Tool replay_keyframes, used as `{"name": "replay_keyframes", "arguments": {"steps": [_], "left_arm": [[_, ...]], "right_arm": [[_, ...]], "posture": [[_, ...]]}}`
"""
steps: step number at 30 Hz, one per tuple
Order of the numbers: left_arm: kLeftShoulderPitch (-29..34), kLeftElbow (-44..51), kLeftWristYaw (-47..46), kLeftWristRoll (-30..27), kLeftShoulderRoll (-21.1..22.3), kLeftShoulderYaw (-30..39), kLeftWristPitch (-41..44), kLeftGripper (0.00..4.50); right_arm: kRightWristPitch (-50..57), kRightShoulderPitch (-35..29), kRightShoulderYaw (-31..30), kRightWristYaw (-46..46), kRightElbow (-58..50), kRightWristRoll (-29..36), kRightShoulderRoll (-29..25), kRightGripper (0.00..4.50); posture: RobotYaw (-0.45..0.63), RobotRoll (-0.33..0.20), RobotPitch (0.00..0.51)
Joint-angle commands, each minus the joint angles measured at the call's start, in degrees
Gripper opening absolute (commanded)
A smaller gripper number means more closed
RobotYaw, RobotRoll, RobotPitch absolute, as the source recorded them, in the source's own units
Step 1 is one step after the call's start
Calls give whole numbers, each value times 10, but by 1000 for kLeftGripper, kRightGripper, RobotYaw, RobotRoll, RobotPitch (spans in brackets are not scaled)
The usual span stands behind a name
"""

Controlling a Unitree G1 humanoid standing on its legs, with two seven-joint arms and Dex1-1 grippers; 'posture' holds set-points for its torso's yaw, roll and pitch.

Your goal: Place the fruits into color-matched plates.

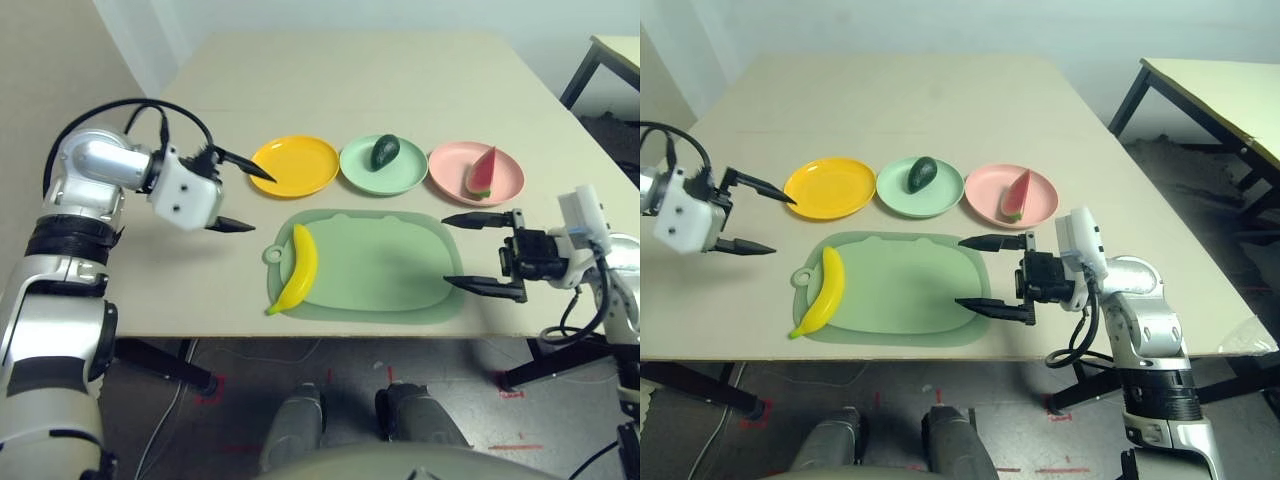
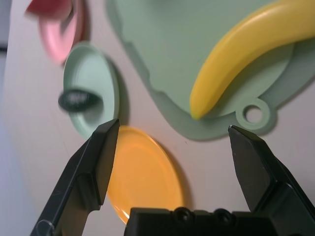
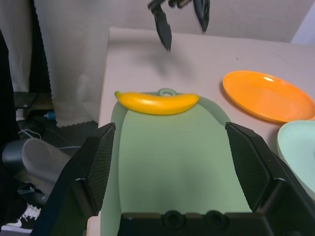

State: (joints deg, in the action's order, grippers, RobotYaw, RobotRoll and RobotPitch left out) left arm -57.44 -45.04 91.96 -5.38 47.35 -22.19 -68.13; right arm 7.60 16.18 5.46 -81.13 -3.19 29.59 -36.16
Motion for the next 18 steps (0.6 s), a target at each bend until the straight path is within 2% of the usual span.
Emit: {"name": "replay_keyframes", "arguments": {"steps": [1,4,7,12,18], "left_arm": [[-20,-42,5,25,-7,-94,-85,4500],[-34,-59,5,21,-15,-157,-108,4500],[-45,-69,5,24,-42,-190,-106,4500],[-33,-87,5,27,-78,-210,-61,4500],[-24,-96,5,43,-94,-213,-40,4500]], "right_arm": [[2,6,-7,5,4,8,0,4470],[3,8,-7,10,1,11,1,4470],[0,9,-10,17,-1,11,2,4470],[5,10,-17,31,-9,10,4,4470],[16,-2,-22,42,-34,21,0,4470]], "posture": [[-69,0,45],[-82,0,46],[-97,0,48],[-129,0,50],[-151,0,57]]}}
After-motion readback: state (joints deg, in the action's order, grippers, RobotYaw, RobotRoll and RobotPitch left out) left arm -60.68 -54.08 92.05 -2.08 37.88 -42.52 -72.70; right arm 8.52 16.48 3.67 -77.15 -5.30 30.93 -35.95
